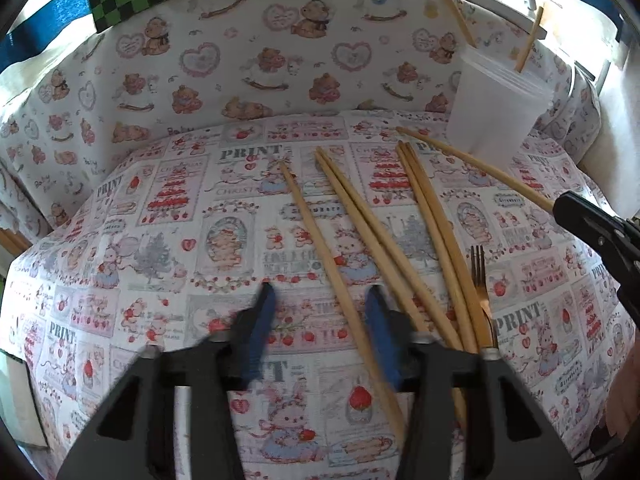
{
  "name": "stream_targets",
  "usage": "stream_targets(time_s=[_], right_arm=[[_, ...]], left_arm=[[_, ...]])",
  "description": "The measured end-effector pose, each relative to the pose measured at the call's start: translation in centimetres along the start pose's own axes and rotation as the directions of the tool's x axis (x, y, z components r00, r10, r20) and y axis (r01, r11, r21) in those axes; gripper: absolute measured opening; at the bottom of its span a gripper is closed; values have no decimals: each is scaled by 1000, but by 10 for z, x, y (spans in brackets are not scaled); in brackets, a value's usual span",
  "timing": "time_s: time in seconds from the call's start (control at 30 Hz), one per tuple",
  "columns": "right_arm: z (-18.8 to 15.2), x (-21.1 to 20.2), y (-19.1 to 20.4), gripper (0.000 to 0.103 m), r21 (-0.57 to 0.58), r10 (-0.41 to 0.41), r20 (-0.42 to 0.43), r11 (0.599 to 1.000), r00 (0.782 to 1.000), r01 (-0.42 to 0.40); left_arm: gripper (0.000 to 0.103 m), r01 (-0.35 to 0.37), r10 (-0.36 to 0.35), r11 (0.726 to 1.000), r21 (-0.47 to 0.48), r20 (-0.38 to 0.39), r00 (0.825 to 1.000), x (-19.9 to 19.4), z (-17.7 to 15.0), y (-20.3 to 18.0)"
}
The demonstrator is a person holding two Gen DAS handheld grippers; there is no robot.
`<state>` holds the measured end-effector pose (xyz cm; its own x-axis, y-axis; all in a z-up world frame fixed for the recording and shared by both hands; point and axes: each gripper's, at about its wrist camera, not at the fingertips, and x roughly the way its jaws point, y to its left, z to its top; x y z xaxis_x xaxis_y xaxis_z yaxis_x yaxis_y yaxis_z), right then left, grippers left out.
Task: Organize utensils
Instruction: 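Grasp another chopstick with the right tool while the left tool grasps one too, then lift both held chopsticks and carry them over the clear cup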
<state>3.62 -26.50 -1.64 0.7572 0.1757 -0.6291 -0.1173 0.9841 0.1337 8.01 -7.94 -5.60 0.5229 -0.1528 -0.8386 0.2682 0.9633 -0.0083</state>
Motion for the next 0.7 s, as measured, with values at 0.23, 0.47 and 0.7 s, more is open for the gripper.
stream_targets(time_s=[0.23, 0.47, 0.7], right_arm=[[4, -23, -14, 8, 80, 1, 146, 997, 989, -12], [9, -52, -22, 8, 106, 15, 296, 993, 955, -48], [9, -74, -16, 8, 71, 24, 399, 996, 917, -57]], left_arm=[[6, 86, -77, 993, -76, 107, 991, -26, 11, 25], [6, 207, -148, 970, -129, 362, 921, -85, 10, 49], [6, 211, -161, 971, -113, 345, 925, -89, 14, 54]])
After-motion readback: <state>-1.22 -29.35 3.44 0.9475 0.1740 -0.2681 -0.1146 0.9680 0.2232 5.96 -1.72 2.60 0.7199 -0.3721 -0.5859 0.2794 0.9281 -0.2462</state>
